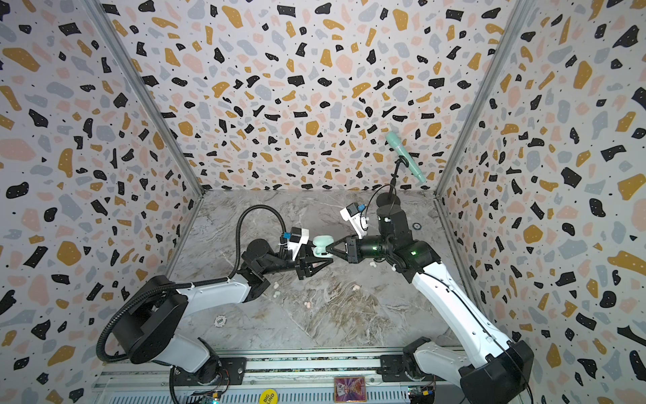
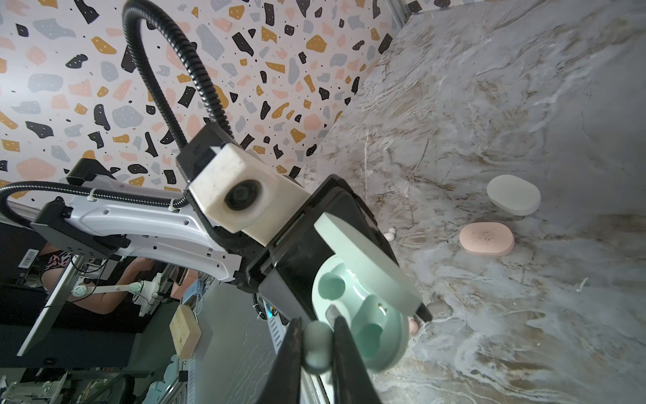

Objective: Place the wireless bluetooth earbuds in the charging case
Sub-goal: 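Lift the mint-green earbud and carry it to the case in the left gripper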

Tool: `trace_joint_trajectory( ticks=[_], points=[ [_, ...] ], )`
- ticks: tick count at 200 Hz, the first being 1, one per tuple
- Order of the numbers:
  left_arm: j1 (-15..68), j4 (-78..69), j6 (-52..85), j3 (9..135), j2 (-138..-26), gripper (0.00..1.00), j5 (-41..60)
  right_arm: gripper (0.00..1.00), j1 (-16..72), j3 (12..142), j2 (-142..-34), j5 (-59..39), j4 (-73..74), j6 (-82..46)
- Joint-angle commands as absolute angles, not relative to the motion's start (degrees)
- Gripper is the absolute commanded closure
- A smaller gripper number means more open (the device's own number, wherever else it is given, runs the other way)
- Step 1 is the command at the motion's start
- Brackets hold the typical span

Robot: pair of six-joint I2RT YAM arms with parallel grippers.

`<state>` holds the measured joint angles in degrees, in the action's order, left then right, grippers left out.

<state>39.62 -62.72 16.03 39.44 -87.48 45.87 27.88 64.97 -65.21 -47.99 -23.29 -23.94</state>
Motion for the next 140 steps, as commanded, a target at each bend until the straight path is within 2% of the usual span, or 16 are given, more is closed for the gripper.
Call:
trace_joint_trajectory(
  ticks=[1, 140],
  points=[
    [40.08, -63.55, 14.35, 41.47, -85.61, 0.54, 47.27, 0.9, 28.58, 65.07, -65.03, -47.88, -21.77, -23.45],
    [40.51, -63.06, 14.2, 41.4, -84.7, 0.54, 47.87, 0.9, 28.9, 64.59, -64.59, -43.59, -23.38, -22.02]
  ],
)
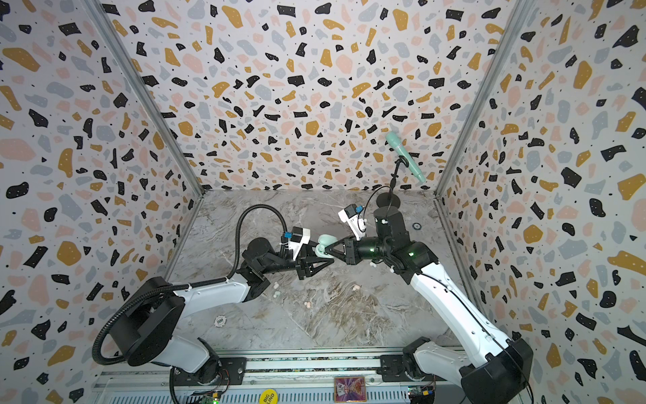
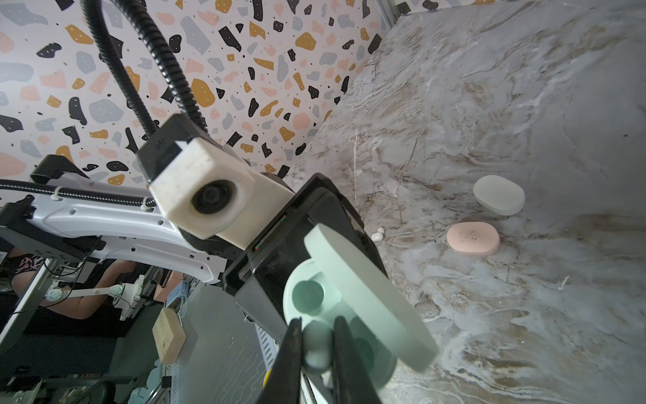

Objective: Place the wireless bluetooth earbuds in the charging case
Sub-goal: 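Lift the mint-green earbud and carry it to the case in the left gripper, then lower the held earbud into the slot of the open mint-green case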

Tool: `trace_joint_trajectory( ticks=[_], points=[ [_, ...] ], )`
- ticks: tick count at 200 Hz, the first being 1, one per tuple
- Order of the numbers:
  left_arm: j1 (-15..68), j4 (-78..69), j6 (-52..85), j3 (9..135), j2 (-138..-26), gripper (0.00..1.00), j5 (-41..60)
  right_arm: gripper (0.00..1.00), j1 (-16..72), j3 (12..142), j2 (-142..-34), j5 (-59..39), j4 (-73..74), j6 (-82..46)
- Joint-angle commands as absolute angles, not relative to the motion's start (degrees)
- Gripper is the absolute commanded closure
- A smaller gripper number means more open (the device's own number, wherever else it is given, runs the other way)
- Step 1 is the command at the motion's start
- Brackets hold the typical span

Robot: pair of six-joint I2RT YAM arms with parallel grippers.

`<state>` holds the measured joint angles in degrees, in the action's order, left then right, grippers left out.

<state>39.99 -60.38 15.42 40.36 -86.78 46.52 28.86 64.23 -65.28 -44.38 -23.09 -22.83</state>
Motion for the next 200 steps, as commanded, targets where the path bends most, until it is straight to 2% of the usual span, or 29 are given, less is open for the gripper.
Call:
trace_joint_trajectory(
  ticks=[1, 70, 130, 200],
  points=[
    [40.51, -63.08, 14.22, 41.4, -84.67, 0.54, 47.84, 0.9, 28.86, 64.6, -64.59, -43.59, -23.38, -22.04],
    [40.6, -76.57, 23.04, 39.84, -88.53, 0.52, 49.03, 0.9, 28.69, 65.35, -64.23, -44.21, -25.07, -21.81],
    [40.66, -73.64, 20.67, 39.84, -87.4, 0.61, 49.04, 0.9, 28.74, 66.86, -63.98, -44.16, -27.35, -20.62],
    [40.67, -72.6, 19.69, 39.62, -86.54, 0.64, 49.48, 0.91, 28.08, 67.68, -63.29, -45.27, -29.77, -19.64]
  ],
)
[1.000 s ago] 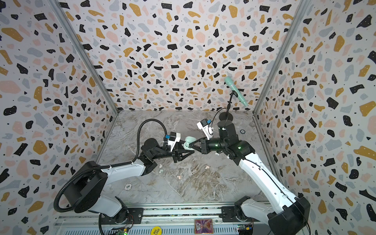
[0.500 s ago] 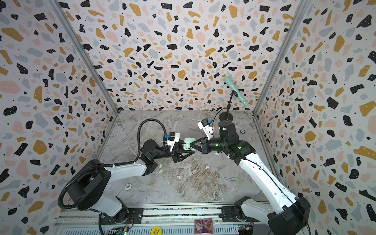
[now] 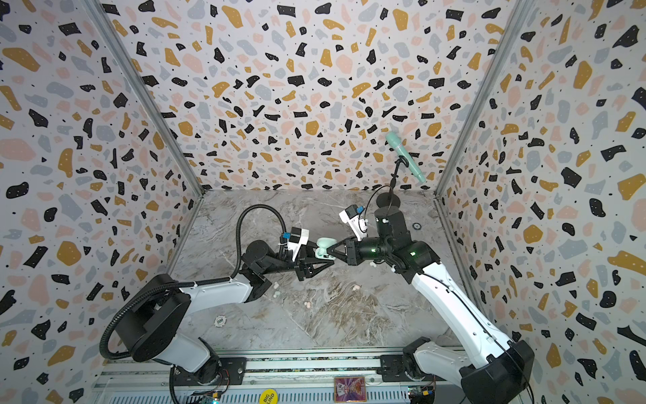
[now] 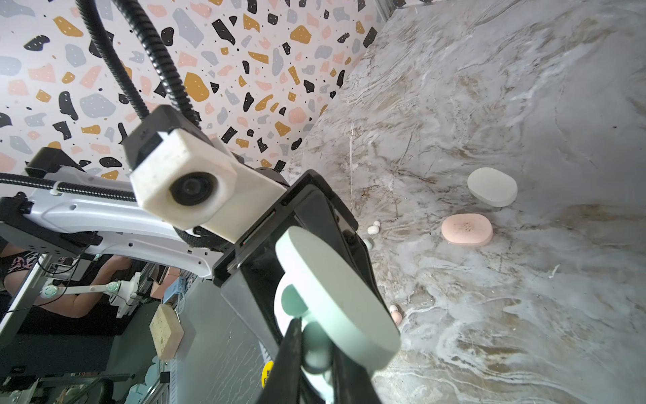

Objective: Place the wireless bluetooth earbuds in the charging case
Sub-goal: 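Lower the held earbud into the slot of the open mint-green case, then open the right gripper to release the earbud and pull back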

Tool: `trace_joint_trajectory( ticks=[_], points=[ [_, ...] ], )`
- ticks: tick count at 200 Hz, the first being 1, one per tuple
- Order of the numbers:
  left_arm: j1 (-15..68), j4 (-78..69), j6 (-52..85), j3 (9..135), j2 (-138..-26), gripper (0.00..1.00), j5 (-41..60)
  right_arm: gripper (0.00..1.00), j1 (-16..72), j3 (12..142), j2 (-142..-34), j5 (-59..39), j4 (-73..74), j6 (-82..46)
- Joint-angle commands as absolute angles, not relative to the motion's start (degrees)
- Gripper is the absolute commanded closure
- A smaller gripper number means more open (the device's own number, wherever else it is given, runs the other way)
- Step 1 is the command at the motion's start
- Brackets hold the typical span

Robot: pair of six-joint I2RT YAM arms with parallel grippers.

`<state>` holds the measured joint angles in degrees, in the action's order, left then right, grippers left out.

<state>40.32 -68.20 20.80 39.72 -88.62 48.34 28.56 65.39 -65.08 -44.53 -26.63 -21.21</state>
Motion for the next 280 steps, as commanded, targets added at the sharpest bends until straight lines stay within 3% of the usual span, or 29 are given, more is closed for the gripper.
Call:
trace_joint_trajectory(
  ticks=[1, 67, 221, 280],
  points=[
    [40.68, -72.6, 19.73, 39.59, -86.56, 0.64, 49.48, 0.91, 28.06, 67.72, -63.29, -45.31, -29.78, -19.66],
    [40.69, -75.63, 22.67, 39.94, -87.08, 0.66, 50.1, 0.89, 27.66, 66.56, -63.17, -45.63, -28.23, -20.02],
    [41.22, -80.08, 26.62, 39.39, -88.0, 0.65, 49.54, 0.48, 27.99, 70.7, -63.53, -42.38, -29.99, -21.68],
    [41.05, -76.96, 23.99, 37.47, -86.41, 0.65, 47.31, 0.4, 28.11, 72.93, -61.93, -42.95, -32.15, -22.2]
  ],
)
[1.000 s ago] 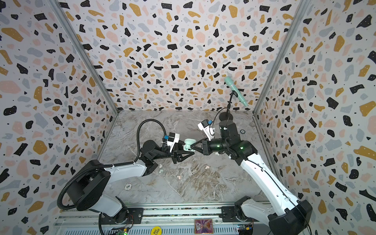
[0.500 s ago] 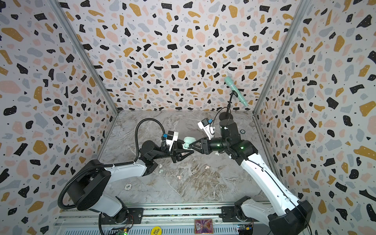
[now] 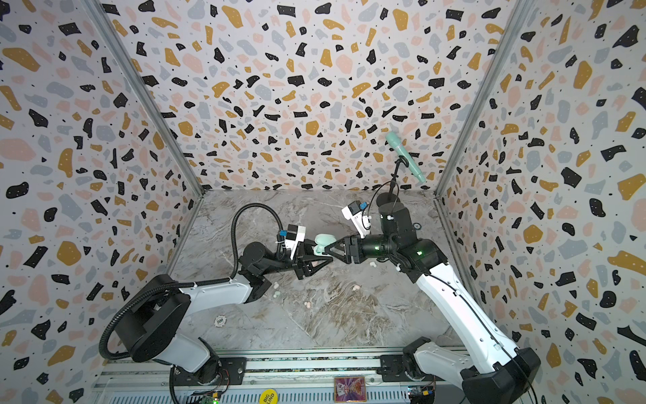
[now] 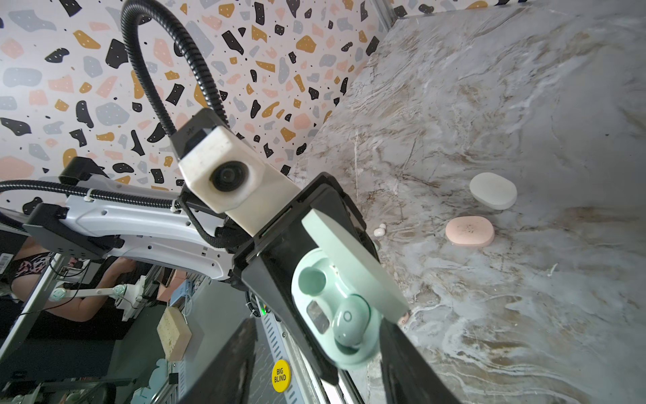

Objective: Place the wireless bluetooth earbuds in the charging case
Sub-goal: 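Open the right gripper to release the earbud and pull back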

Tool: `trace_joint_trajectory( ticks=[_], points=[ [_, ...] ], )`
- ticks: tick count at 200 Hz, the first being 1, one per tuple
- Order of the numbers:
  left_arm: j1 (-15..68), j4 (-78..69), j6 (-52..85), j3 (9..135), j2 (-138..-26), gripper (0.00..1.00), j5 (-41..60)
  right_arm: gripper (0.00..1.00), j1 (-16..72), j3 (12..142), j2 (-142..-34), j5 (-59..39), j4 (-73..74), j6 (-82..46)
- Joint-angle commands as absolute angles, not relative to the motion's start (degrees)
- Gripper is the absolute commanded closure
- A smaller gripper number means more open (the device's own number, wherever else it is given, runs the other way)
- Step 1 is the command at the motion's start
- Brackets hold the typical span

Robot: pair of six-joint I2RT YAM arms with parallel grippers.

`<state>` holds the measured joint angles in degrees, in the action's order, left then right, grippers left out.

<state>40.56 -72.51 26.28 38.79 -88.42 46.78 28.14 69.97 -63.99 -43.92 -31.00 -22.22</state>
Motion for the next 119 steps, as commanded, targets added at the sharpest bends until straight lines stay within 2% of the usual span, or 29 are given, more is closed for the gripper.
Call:
trace_joint_trajectory(
  ticks=[1, 48, 85, 119],
  points=[
    [40.96, -76.89, 23.95, 37.46, -86.4, 0.65, 47.26, 0.4, 28.08, 72.94, -61.9, -42.96, -32.24, -22.22],
    [38.59, -77.13, 24.38, 34.19, -84.2, 0.65, 45.29, 0.35, 28.32, 71.71, -59.81, -43.04, -33.77, -22.64],
    [33.67, -78.92, 26.82, 31.06, -81.39, 0.65, 44.47, 0.32, 28.58, 65.77, -57.1, -40.56, -31.46, -24.43],
    [29.01, -75.99, 26.52, 29.8, -77.81, 0.65, 43.99, 0.31, 33.86, 59.17, -56.8, -34.69, -28.21, -25.1]
  ],
)
